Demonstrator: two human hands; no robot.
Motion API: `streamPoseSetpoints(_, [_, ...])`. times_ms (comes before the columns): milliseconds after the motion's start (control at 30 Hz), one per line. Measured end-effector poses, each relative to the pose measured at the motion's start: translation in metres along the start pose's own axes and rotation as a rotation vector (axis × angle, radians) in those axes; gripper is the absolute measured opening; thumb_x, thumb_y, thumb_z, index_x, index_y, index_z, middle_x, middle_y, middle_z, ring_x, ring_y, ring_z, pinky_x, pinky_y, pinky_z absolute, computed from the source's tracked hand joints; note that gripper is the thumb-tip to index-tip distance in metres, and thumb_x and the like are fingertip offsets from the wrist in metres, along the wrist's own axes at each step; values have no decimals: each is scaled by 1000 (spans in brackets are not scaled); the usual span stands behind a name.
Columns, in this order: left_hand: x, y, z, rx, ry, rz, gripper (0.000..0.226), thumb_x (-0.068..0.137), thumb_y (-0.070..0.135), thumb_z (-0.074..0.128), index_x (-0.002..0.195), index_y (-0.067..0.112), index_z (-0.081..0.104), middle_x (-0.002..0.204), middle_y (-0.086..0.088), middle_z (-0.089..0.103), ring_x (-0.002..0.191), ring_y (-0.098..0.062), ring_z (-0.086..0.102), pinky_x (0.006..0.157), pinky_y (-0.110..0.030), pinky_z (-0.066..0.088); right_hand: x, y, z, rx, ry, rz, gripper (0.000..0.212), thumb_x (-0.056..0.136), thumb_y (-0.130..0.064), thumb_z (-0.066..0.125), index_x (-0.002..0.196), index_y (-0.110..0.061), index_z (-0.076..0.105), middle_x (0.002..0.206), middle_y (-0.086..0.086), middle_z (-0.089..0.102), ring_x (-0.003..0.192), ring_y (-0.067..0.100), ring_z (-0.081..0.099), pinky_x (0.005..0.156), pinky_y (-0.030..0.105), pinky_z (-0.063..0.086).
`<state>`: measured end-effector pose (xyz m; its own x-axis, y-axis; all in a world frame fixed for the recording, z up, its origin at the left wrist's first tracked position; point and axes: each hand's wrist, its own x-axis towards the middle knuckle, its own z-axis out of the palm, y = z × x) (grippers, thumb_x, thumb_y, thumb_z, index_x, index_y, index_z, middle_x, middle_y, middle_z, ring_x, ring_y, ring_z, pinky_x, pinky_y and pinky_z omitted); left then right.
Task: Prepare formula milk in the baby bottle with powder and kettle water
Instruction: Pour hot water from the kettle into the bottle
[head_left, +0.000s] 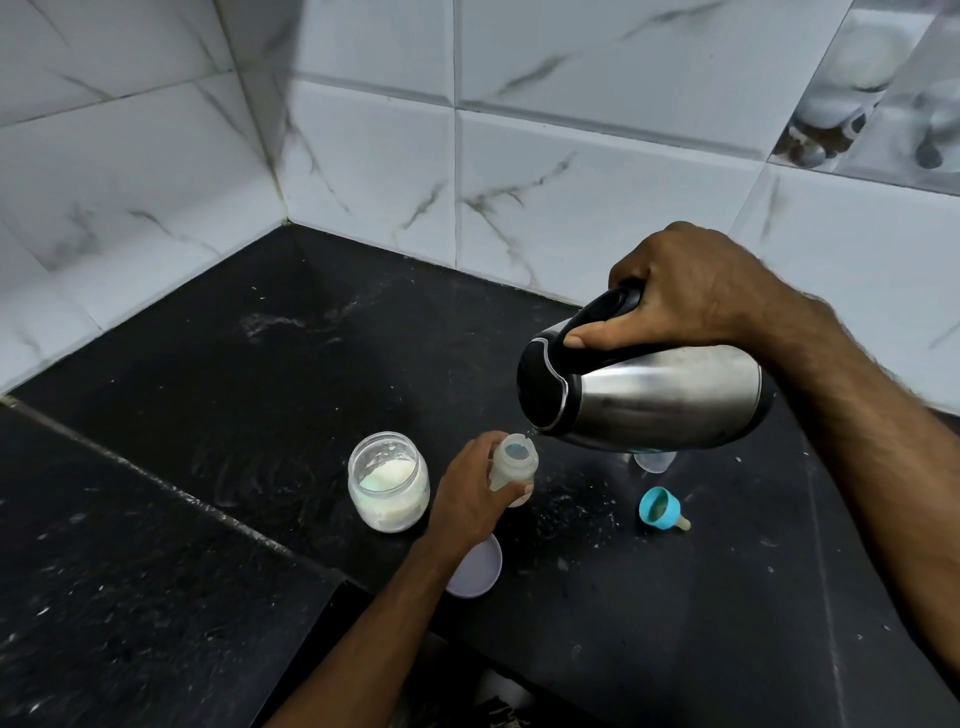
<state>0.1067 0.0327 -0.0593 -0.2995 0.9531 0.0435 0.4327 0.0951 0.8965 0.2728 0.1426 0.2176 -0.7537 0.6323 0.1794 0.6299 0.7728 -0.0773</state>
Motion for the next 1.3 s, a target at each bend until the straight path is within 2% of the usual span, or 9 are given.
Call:
streamPoseSetpoints(133, [-2, 2, 0, -9, 6, 1, 59, 66, 54, 70, 120, 37, 56, 118, 14, 62, 109, -3, 61, 97, -40, 53, 1, -2, 1, 8, -8, 1, 75, 56, -85, 56, 54, -10, 57, 46, 6, 48, 52, 24, 46, 51, 30, 33])
streamPoseSetpoints(267, [-1, 2, 0, -6, 8, 6, 58, 68, 47, 73, 122, 32, 57, 119, 11, 62, 110, -6, 61, 98, -42, 53, 2, -2, 2, 7, -10, -6, 75, 56, -85, 55, 53, -10, 56, 47, 7, 47, 52, 24, 45, 51, 30, 32])
streamPoseSetpoints(367, [-1, 2, 0, -13, 8, 8, 60, 66, 52, 71, 121, 34, 56, 119, 11, 62, 110, -5, 61, 98, -41, 53, 3, -2, 2, -1, -13, -9, 76, 56, -86, 54, 55, -11, 59, 48, 7, 50, 54, 25, 49, 52, 30, 33])
streamPoseSetpoints(600, [-1, 0, 1, -26, 15, 18, 57, 67, 55, 70, 119, 38, 55, 118, 13, 62, 110, -5, 61, 98, -40, 53, 3, -3, 0, 3, -15, 2, 71, 59, -83, 59, 52, -13, 54, 45, 4, 46, 51, 22, 45, 52, 30, 34])
streamPoseSetpoints(733, [0, -2, 1, -13, 9, 20, 54, 73, 38, 79, 122, 35, 55, 120, 11, 62, 111, -6, 60, 99, -41, 52, 3, -4, -1, 8, -12, 2, 73, 57, -84, 56, 52, -11, 55, 46, 5, 46, 51, 22, 44, 52, 31, 35])
streamPoseSetpoints(900, [0, -1, 1, -4, 10, 19, 52, 72, 40, 76, 119, 38, 53, 118, 13, 61, 110, -4, 60, 99, -40, 52, 3, -4, -2, 12, -8, -5, 74, 57, -84, 56, 51, -11, 53, 45, 5, 45, 50, 22, 43, 52, 31, 33])
streamPoseSetpoints(1100, [1, -3, 2, -23, 14, 7, 55, 70, 42, 77, 121, 32, 58, 119, 10, 63, 111, -10, 61, 98, -44, 52, 4, -1, 0, -3, 8, -11, 79, 56, -86, 55, 60, -7, 62, 55, 12, 57, 59, 29, 55, 53, 31, 38])
streamPoseSetpoints(1233, [0, -2, 3, -25, 16, -5, 62, 65, 53, 72, 122, 31, 58, 120, 10, 63, 111, -9, 62, 98, -43, 52, 3, -2, -1, 6, 4, -3, 78, 55, -86, 55, 55, -8, 57, 50, 11, 52, 52, 25, 46, 52, 31, 34])
streamPoseSetpoints(1300, [0, -2, 2, -17, 13, 0, 62, 66, 52, 72, 122, 31, 57, 120, 10, 63, 111, -9, 61, 98, -43, 52, 3, -2, -1, 7, -1, 4, 78, 55, -86, 55, 55, -8, 56, 49, 10, 50, 51, 23, 44, 52, 30, 33])
